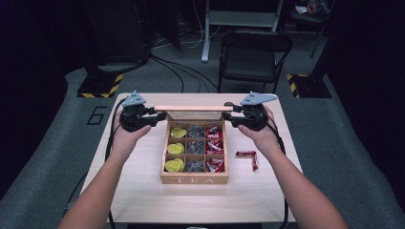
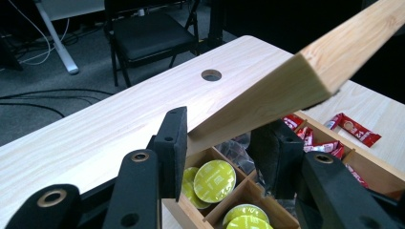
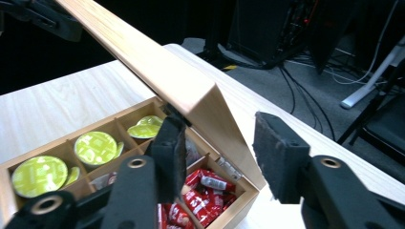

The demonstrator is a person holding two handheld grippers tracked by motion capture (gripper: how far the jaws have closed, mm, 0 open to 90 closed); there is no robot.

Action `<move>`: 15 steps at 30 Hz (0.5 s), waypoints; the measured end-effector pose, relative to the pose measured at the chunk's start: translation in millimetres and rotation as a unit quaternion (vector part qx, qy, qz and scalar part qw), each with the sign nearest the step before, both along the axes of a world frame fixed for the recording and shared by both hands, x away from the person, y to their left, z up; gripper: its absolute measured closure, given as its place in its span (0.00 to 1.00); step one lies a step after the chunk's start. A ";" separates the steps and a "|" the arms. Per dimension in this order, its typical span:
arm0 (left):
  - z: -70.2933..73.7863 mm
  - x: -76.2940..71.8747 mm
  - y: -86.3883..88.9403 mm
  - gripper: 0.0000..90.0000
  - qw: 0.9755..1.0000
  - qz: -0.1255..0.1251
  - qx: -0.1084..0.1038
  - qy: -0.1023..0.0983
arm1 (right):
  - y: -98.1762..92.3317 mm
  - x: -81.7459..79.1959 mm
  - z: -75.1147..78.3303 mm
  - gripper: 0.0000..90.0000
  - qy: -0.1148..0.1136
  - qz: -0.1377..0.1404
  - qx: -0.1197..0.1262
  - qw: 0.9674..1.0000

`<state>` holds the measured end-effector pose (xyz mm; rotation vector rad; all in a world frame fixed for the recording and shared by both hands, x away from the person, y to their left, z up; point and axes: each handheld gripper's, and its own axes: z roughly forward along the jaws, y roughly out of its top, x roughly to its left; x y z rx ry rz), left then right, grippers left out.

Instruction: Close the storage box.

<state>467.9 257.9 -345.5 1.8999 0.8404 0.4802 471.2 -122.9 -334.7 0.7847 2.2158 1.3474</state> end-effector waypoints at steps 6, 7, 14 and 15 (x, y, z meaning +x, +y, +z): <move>-3.2 -5.3 0.8 0.63 1.000 -0.006 0.003 0.007 | -0.2 -5.7 0.1 0.63 0.005 0.009 -0.011 1.000; -4.4 -6.4 0.7 0.63 1.000 -0.005 0.002 0.004 | -0.2 -6.3 -0.4 0.63 0.001 0.011 -0.013 1.000; -11.9 -16.7 1.6 0.62 1.000 -0.011 0.008 0.011 | -0.2 -18.2 -7.4 0.62 0.005 0.015 -0.026 1.000; -12.5 -17.5 1.8 0.62 1.000 -0.013 0.011 0.010 | -0.1 -19.2 -8.5 0.61 0.003 0.016 -0.026 1.000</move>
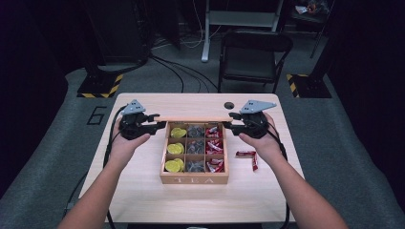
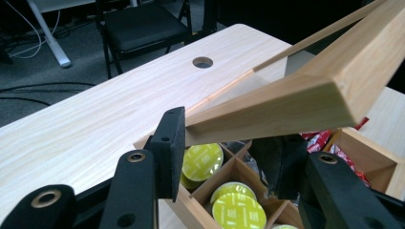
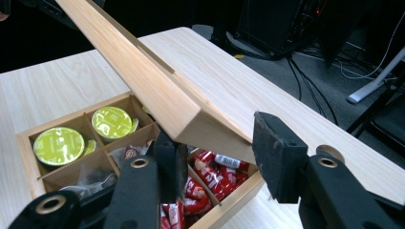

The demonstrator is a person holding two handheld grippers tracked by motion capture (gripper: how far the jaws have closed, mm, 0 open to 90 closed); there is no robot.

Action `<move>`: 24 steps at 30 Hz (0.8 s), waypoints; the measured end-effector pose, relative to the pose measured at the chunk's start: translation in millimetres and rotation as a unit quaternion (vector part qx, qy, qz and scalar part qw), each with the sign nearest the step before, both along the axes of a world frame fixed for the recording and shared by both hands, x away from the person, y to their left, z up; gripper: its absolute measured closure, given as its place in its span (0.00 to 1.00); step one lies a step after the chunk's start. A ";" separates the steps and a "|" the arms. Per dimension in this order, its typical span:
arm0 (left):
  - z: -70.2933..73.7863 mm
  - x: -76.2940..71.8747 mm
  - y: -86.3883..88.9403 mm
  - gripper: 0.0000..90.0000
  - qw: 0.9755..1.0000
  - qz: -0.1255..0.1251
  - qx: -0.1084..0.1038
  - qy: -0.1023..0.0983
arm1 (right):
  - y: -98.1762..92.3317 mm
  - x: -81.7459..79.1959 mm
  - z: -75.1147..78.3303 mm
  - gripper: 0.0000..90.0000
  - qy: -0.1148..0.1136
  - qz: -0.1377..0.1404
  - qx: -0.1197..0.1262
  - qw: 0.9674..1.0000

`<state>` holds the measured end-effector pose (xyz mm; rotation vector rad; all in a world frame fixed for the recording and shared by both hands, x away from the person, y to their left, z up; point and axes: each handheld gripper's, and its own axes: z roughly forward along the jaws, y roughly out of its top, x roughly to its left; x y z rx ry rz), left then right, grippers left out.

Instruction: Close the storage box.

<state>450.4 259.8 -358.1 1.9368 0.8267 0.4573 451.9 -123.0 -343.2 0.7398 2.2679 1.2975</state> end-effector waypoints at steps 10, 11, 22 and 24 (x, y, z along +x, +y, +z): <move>-12.2 -13.9 1.0 0.61 1.000 -0.004 0.001 0.003 | -0.1 -16.8 -15.4 0.60 -0.014 -0.004 0.001 1.000; -13.7 -15.5 2.1 0.61 1.000 -0.006 -0.001 0.006 | -0.1 -18.7 -17.4 0.60 -0.017 -0.003 -0.001 1.000; -26.6 -36.9 8.6 0.55 1.000 -0.008 -0.013 0.013 | -0.2 -33.8 -34.2 0.59 -0.029 -0.010 0.001 1.000; -28.6 -41.8 8.7 0.55 1.000 -0.011 -0.013 0.013 | -0.4 -35.3 -36.6 0.59 -0.034 -0.010 0.002 0.999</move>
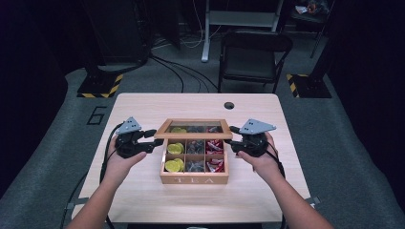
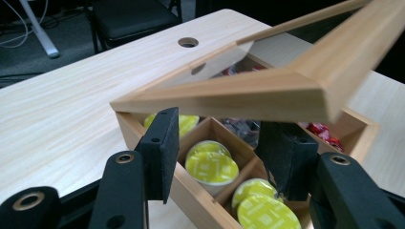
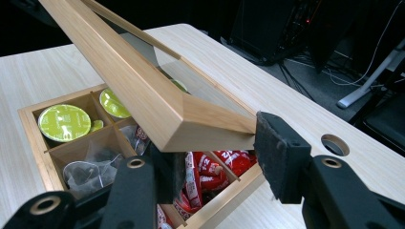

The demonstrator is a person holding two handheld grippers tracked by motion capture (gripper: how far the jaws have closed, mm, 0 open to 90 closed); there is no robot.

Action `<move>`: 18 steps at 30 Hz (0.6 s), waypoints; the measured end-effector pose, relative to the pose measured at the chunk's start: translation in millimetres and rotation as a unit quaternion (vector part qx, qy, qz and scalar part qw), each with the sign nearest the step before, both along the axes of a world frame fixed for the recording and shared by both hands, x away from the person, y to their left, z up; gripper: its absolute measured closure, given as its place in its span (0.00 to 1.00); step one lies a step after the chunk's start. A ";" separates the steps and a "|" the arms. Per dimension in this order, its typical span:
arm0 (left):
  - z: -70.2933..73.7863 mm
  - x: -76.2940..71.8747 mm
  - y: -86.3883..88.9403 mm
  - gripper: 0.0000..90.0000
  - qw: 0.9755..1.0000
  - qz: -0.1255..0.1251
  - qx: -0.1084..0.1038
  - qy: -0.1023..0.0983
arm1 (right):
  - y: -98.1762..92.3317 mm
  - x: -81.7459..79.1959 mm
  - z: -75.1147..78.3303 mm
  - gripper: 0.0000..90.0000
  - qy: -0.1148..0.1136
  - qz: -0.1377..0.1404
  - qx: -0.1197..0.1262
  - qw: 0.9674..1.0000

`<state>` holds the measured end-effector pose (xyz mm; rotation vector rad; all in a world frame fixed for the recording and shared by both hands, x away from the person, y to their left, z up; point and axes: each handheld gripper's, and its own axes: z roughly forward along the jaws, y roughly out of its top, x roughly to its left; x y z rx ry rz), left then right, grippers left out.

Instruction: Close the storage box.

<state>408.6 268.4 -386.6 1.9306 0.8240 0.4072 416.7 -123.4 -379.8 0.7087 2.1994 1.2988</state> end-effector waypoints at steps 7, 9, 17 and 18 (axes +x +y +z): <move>-5.3 -14.4 0.6 0.60 1.000 -0.009 -0.009 0.007 | 0.6 -5.7 -6.3 0.59 -0.006 -0.005 -0.001 1.000; -5.7 -16.8 0.4 0.61 1.000 -0.010 -0.012 0.007 | 0.8 -8.4 -8.6 0.59 -0.005 -0.009 -0.001 1.000; -5.2 -25.0 1.7 0.63 0.999 -0.020 -0.026 0.019 | 0.7 -13.6 -17.3 0.59 -0.014 -0.010 0.000 1.000; -5.7 -25.3 1.7 0.63 0.999 -0.019 -0.027 0.018 | 0.4 -13.8 -18.1 0.59 -0.016 -0.008 0.000 1.000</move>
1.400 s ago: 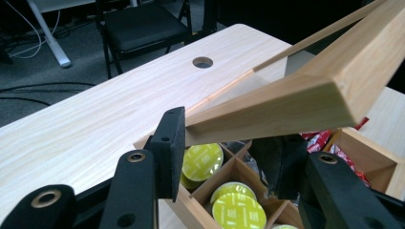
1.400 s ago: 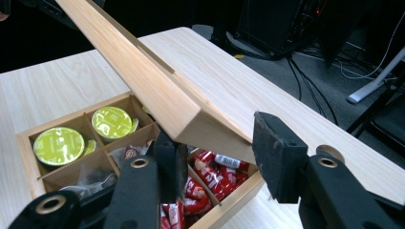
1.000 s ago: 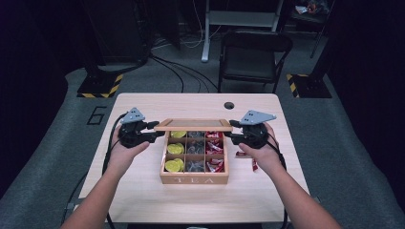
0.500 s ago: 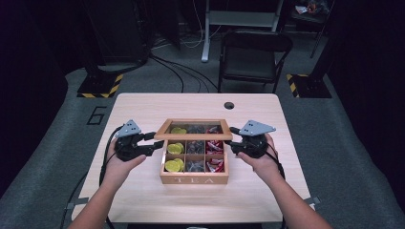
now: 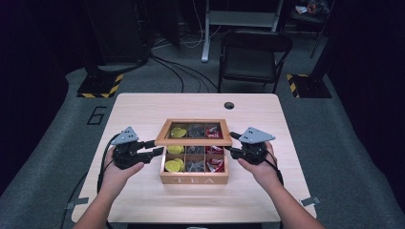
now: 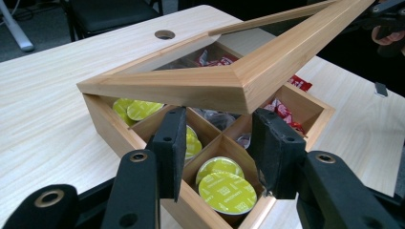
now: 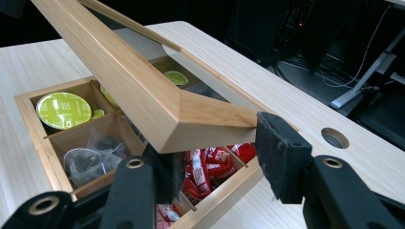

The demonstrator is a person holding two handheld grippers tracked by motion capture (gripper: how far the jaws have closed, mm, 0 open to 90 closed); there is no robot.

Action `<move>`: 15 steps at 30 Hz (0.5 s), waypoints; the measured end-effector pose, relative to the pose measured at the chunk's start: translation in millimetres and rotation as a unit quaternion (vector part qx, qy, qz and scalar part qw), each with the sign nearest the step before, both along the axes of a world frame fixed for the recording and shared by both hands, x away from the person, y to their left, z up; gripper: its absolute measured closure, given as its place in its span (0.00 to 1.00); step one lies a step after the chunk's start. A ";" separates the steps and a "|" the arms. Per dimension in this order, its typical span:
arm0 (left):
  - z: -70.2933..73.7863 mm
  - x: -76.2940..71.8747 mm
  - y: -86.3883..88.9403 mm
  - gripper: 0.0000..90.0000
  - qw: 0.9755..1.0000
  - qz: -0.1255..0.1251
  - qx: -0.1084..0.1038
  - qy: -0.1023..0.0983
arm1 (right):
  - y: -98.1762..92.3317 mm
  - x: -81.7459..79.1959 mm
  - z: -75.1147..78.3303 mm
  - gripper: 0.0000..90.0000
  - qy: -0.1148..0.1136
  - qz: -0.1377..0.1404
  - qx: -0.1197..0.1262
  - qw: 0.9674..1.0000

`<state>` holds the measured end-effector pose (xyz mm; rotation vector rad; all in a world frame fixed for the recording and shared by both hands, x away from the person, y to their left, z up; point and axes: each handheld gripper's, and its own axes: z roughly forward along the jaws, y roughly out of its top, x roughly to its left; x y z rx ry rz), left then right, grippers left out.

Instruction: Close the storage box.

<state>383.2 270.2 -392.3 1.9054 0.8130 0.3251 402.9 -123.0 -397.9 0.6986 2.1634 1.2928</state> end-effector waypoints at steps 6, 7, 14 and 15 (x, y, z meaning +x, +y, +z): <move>-4.7 -4.6 0.2 0.63 1.000 0.002 -0.011 0.007 | -0.1 -4.2 -6.1 0.59 -0.003 -0.005 0.002 1.000; -5.6 -5.3 0.1 0.63 1.000 0.003 -0.013 0.007 | -0.3 -4.8 -7.0 0.58 -0.004 -0.004 -0.001 1.000; -14.4 -8.6 2.0 0.63 0.999 0.014 -0.027 0.011 | -0.4 -8.7 -14.5 0.57 -0.002 -0.004 -0.002 1.000; -14.4 -8.6 2.0 0.62 0.999 0.014 -0.027 0.011 | -0.4 -8.7 -14.5 0.57 -0.002 -0.004 -0.002 1.000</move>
